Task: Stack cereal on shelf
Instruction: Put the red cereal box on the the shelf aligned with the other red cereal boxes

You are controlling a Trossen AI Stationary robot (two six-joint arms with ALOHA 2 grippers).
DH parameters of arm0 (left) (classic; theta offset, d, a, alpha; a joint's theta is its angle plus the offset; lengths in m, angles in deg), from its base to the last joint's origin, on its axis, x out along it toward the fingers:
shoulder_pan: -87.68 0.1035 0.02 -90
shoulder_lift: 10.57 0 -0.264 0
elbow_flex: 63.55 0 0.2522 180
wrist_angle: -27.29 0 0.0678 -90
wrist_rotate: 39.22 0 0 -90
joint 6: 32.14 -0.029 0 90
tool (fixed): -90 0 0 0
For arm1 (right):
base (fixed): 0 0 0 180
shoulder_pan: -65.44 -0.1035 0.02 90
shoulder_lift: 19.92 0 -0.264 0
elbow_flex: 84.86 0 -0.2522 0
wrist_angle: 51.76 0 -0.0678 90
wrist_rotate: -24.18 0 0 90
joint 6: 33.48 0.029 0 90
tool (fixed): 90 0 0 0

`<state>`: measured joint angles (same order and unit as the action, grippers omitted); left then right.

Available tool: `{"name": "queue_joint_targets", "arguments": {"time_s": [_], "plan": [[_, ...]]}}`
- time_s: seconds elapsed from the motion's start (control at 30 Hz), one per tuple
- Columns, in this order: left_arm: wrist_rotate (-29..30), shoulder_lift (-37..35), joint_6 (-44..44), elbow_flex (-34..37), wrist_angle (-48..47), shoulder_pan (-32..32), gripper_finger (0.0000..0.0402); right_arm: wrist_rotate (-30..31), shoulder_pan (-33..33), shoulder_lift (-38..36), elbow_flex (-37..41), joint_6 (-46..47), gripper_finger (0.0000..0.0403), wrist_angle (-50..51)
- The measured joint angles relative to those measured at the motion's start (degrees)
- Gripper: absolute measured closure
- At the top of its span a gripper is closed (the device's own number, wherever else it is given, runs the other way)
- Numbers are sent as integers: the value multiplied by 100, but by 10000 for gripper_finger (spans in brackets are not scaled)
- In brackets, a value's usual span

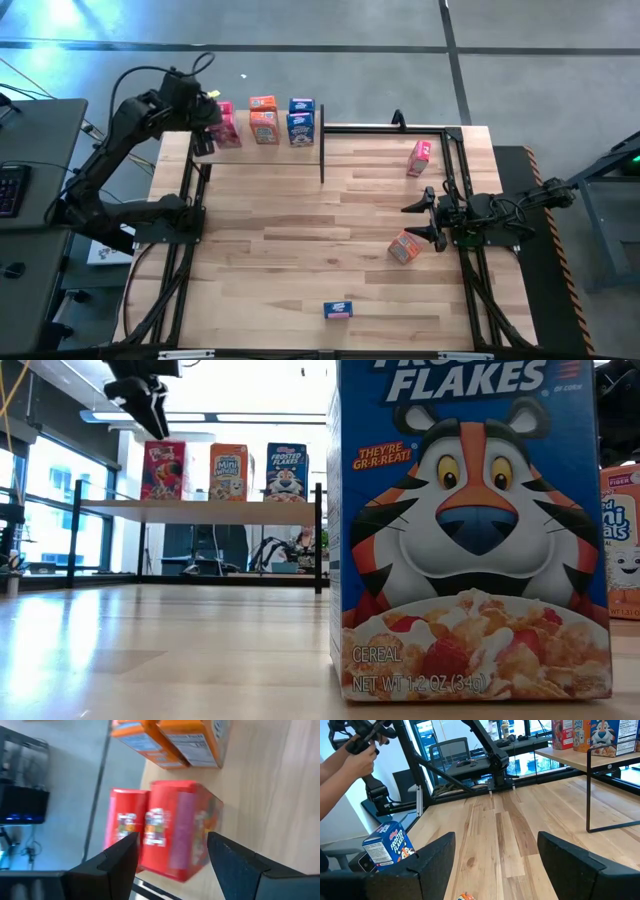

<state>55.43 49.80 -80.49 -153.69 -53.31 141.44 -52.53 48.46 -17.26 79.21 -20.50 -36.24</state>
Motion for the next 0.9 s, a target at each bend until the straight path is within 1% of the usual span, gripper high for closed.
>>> {"name": "queue_joint_targets", "arguments": {"time_s": [0.13,0.37,0.5,0.7,0.9], "plan": [[32,-166,102,0,111,-9,176,-1,1,-2,-1,-1,128,0],[40,-390,807,0,230,-307,176,-1,-1,0,1,-1,128,0],[-23,-421,1093,0,386,-606,176,0,0,0,1,0,128,-1],[-582,-358,1602,0,423,-1096,176,-1,-1,0,-1,1,128,0],[-636,-241,2268,0,423,-1696,176,0,0,-1,1,0,128,0]]}}
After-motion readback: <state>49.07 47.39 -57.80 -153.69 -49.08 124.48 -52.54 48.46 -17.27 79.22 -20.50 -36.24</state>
